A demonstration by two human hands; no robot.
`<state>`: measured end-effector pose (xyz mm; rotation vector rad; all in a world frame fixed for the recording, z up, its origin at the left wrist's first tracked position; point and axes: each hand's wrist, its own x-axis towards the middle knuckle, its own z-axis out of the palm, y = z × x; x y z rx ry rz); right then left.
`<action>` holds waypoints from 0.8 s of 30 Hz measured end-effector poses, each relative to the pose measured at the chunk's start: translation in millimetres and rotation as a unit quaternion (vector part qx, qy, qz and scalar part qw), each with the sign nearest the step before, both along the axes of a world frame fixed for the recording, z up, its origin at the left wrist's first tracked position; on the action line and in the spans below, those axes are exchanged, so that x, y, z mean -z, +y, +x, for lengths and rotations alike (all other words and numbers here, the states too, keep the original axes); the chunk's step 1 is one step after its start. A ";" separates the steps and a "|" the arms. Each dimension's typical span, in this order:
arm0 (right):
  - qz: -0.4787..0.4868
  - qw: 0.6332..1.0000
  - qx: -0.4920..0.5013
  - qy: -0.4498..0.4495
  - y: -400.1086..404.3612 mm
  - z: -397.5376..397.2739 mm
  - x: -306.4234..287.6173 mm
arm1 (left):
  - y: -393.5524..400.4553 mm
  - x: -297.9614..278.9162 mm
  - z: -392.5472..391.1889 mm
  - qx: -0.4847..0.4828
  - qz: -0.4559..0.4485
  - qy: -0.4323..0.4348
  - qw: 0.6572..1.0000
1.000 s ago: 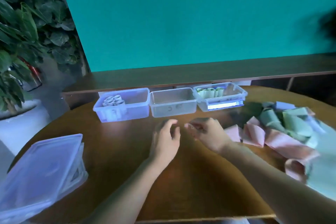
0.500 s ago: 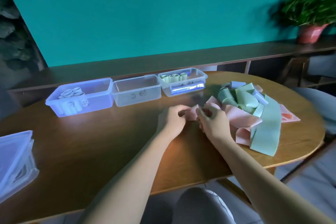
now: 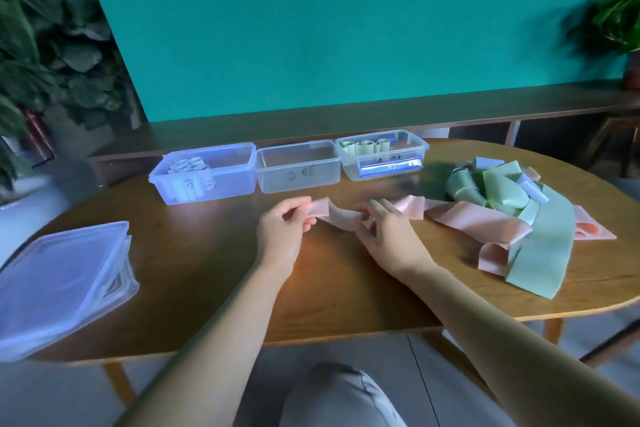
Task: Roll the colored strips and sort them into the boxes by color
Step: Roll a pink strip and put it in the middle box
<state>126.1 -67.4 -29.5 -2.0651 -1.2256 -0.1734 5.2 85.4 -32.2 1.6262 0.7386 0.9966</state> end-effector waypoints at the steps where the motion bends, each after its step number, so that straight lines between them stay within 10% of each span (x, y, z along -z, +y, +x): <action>1: -0.010 1.000 -0.012 -0.015 4.9 -6.3 -0.1 | 2.6 0.4 -10.3 -0.007 0.006 0.012 1.000; 17: 0.173 0.960 -0.206 -0.079 62.0 -93.9 -39.3 | -1.0 -56.8 -131.2 -0.006 0.145 0.009 0.989; 24: 0.231 0.947 -0.216 0.049 41.9 -128.7 -115.3 | -23.2 -129.7 -164.1 -0.020 0.229 -0.002 0.973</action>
